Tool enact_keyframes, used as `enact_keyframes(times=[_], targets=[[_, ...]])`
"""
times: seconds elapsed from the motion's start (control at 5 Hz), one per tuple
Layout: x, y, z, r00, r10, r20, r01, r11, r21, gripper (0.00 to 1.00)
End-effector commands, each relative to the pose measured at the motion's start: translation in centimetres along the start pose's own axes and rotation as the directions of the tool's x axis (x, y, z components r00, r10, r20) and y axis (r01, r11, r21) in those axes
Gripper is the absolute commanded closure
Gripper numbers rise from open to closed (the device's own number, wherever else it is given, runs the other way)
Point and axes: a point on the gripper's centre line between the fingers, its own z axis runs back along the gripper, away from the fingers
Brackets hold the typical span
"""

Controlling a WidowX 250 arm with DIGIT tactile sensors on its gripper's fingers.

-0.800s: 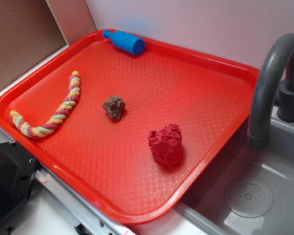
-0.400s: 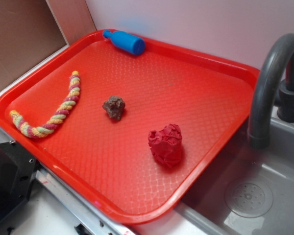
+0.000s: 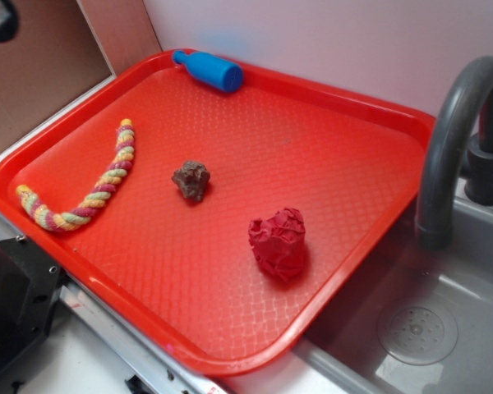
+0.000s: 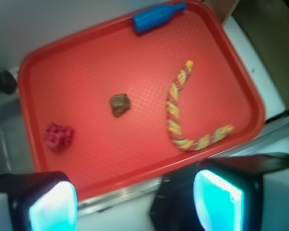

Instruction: Grab the red paper.

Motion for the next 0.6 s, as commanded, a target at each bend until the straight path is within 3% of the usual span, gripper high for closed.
enact_keyframes(times=[0.0,0.2,0.4], targets=[[1.5,-5.8,-4.7,0.961,0.269,-0.061,-0.273,0.959,-0.081,0.00],[2.0,-7.4,-7.1,0.923,0.373,-0.091,-0.382,0.917,-0.117,0.00],[2.7,-9.2,-10.9,0.918,0.385,-0.095,-0.394,0.912,-0.113,0.00]])
